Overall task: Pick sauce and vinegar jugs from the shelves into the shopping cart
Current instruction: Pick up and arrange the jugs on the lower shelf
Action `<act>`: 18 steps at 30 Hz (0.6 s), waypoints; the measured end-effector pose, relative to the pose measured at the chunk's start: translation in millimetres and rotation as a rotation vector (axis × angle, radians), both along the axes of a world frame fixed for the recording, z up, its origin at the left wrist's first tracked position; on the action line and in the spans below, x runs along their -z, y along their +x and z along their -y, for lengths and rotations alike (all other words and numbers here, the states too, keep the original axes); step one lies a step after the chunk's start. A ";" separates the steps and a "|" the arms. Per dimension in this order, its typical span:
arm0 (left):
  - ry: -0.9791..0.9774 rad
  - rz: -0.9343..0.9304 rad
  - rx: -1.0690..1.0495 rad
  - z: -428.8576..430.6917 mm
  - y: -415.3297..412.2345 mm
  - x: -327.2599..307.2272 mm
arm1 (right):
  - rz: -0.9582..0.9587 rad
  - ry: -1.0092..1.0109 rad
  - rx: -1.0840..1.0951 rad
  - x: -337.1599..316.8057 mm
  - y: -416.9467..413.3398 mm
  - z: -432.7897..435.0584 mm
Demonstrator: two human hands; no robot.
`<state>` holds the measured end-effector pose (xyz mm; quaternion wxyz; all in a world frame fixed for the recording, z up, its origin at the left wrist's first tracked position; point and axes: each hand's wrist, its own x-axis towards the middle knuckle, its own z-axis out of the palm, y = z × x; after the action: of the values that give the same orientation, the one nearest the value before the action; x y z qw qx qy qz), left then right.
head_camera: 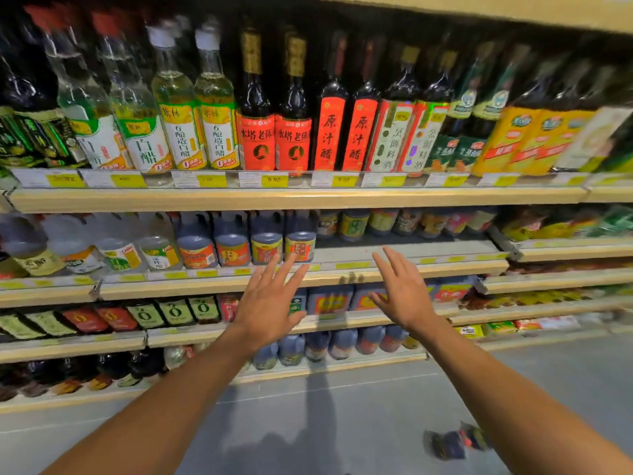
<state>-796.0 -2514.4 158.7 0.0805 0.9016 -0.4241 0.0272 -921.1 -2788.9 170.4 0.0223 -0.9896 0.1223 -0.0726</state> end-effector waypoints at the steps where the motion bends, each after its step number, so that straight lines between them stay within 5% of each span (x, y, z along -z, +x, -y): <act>1: 0.008 -0.017 0.035 12.6 -5.6 0.7 | -0.006 0.005 0.026 1.8 -12.6 10.2; 18: 0.158 -0.052 0.483 287.9 -169.0 63.7 | -0.109 0.143 0.500 71.1 -288.7 222.4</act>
<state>-965.0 -2802.3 95.0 0.0250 0.7782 -0.6256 -0.0493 -1209.7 -3011.3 99.3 0.0670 -0.9270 0.3687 -0.0135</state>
